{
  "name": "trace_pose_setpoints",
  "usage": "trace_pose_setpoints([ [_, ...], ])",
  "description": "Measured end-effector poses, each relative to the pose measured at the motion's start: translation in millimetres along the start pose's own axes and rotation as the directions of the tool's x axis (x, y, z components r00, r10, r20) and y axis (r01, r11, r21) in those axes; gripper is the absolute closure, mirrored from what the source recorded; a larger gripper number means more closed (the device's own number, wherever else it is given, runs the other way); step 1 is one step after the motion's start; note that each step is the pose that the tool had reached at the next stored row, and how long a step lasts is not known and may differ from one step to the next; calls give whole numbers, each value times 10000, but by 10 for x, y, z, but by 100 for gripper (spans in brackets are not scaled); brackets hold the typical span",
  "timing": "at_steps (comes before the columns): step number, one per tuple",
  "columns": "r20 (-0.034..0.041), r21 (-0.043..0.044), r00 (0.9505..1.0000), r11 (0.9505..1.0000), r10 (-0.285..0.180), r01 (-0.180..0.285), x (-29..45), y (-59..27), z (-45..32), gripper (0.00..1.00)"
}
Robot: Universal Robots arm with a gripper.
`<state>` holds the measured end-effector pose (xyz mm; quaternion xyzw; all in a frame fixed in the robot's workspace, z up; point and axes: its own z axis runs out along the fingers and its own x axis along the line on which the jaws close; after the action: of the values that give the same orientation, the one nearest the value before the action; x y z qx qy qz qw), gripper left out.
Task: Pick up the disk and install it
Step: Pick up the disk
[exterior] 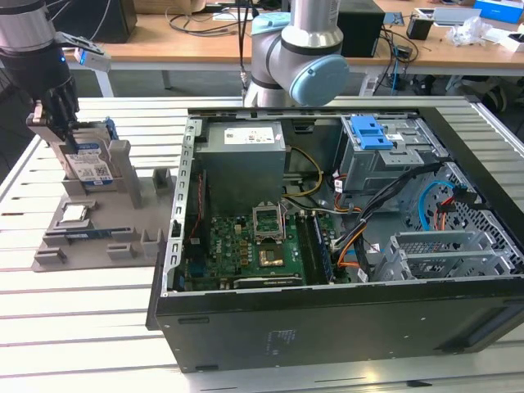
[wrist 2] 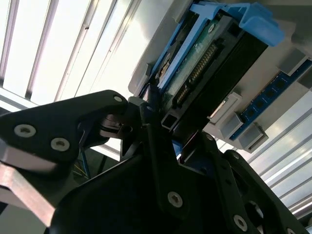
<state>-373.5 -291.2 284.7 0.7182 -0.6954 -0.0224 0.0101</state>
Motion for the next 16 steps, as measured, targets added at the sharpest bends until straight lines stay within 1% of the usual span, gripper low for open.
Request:
trace_pose_setpoints([
  [16, 0, 0, 10000, 10000, -5, 5, 0, 0, 0, 63],
])
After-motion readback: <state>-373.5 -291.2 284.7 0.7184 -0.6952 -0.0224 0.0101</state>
